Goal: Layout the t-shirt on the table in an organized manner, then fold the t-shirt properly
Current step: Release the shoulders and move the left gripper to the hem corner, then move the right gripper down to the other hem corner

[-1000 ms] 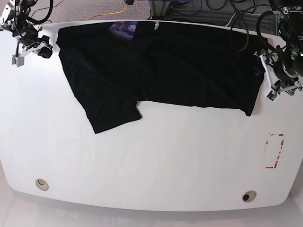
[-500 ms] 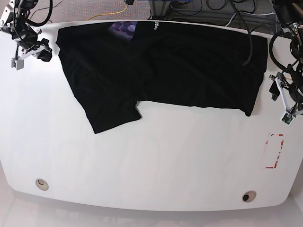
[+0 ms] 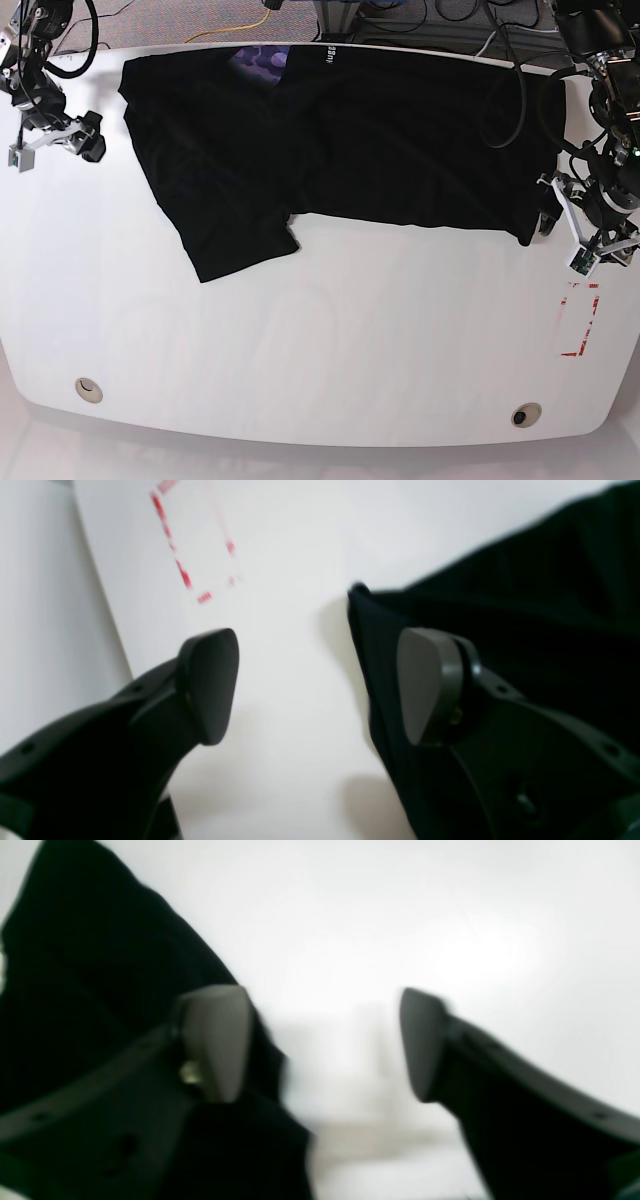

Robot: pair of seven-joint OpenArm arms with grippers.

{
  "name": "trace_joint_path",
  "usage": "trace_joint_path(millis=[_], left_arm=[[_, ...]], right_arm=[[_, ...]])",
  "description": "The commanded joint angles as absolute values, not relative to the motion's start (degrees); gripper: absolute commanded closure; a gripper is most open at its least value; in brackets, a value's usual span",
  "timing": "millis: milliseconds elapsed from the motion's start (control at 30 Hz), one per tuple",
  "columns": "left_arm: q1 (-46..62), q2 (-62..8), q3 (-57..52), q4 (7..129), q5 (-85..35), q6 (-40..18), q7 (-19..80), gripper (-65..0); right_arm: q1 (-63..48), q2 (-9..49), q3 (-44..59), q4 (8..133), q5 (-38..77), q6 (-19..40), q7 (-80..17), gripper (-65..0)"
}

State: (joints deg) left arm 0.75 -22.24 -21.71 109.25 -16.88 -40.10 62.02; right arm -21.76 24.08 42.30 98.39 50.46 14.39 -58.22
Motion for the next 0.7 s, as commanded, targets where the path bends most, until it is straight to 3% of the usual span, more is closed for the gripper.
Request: trace_joint_path(millis=[0, 333, 667], left_arm=[[0.0, -20.7, -22.1, 108.4, -14.9, -40.0, 58.6, -46.0], [-1.5, -18.1, -21.9, 102.8, -10.4, -40.0, 52.1, -46.1], [-2.9, -17.4, -22.2, 100.8, -10.0, -40.0, 52.2, -46.4]], right_arm=[[-20.0, 25.2, 42.7, 102.2, 51.6, 14.9, -57.3, -55.8], [-9.7, 24.2, 36.6, 101.8, 51.3, 17.7, -59.0, -56.3], [3.2, 24.4, 29.4, 87.0, 51.2, 17.8, -58.9, -56.6]])
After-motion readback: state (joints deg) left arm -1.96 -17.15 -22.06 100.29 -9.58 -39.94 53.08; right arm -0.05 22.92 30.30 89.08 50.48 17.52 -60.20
